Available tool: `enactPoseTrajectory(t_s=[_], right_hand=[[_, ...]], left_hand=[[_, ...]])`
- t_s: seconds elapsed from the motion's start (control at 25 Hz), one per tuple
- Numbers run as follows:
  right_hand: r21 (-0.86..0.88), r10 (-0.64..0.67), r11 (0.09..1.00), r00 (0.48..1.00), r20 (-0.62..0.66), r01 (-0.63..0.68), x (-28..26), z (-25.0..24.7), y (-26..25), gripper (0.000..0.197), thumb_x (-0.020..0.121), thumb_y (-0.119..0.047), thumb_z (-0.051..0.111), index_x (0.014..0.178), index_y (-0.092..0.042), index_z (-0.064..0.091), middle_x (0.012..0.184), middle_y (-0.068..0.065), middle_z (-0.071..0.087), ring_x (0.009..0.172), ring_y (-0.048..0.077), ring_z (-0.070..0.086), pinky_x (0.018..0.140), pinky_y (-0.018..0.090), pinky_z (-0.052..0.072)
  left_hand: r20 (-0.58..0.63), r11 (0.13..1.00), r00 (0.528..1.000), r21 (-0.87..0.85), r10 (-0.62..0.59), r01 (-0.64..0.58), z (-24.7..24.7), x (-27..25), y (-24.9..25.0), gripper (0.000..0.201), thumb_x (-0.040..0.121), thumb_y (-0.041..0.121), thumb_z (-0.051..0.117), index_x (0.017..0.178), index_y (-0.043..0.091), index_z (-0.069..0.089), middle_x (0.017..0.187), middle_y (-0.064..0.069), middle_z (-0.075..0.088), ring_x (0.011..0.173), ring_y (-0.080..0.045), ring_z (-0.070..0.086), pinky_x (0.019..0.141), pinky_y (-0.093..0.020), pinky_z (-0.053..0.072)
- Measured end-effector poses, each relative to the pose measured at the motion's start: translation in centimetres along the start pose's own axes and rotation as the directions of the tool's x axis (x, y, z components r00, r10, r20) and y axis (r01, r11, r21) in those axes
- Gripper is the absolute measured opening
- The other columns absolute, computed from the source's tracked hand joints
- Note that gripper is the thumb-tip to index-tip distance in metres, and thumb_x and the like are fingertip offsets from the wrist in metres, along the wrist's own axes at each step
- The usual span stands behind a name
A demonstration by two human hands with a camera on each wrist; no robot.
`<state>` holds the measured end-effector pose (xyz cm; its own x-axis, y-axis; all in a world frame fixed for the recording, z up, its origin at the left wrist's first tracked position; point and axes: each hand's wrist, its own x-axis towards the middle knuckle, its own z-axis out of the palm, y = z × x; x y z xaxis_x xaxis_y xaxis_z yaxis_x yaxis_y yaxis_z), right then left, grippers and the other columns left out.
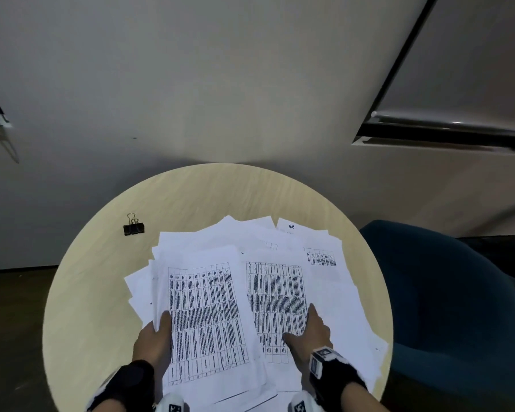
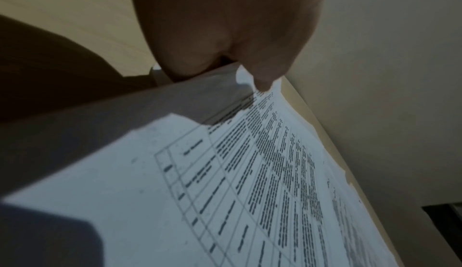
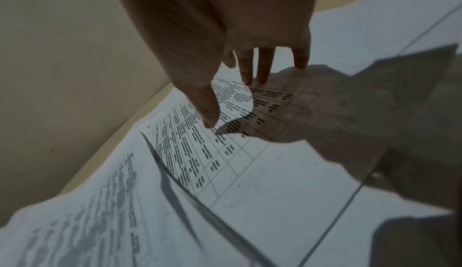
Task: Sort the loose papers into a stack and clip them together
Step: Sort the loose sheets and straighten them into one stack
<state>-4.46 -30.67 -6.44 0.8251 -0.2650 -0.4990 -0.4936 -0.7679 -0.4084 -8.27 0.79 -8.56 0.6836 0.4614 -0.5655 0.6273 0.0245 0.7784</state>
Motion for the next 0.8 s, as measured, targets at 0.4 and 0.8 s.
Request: enactPoseTrajectory(t_s=[0.4, 0.8], right_hand=[[0.063, 0.178, 0.981, 0.983, 0.054, -0.181, 0.1, -1.4, -0.2, 0.087, 0.083, -0.023, 0.070, 0.149, -0.015, 0.015, 0.135, 0.019, 0.040, 0.103, 0.032, 0.059, 0.082, 0.036, 0.051], [0.579, 0.001, 0.784, 0.932, -0.361, 0.223, 1.0, -8.8, -3.5, 0.044, 0.095, -0.017, 0.055, 0.135, -0.001, 0.049, 0.138, 0.014, 0.053, 0.130, 0.034, 0.048, 0.108, 0.040, 0.038]], left_hand=[[0.084, 0.999, 0.995, 0.002, -0.049, 0.049, -0.5, 0.2, 0.7, 0.029, 0.092, 0.010, 0.041, 0.063, 0.011, 0.037, 0.044, -0.002, 0.034, 0.043, -0.016, 0.028, 0.052, -0.025, 0.024], [0.176, 0.994, 0.984, 0.110, -0.016, -0.003, -1.3, 3.1, 1.3, 0.017, 0.095, 0.006, 0.045, 0.079, 0.002, 0.046, 0.050, -0.011, 0.044, 0.047, -0.020, 0.041, 0.053, -0.028, 0.033]])
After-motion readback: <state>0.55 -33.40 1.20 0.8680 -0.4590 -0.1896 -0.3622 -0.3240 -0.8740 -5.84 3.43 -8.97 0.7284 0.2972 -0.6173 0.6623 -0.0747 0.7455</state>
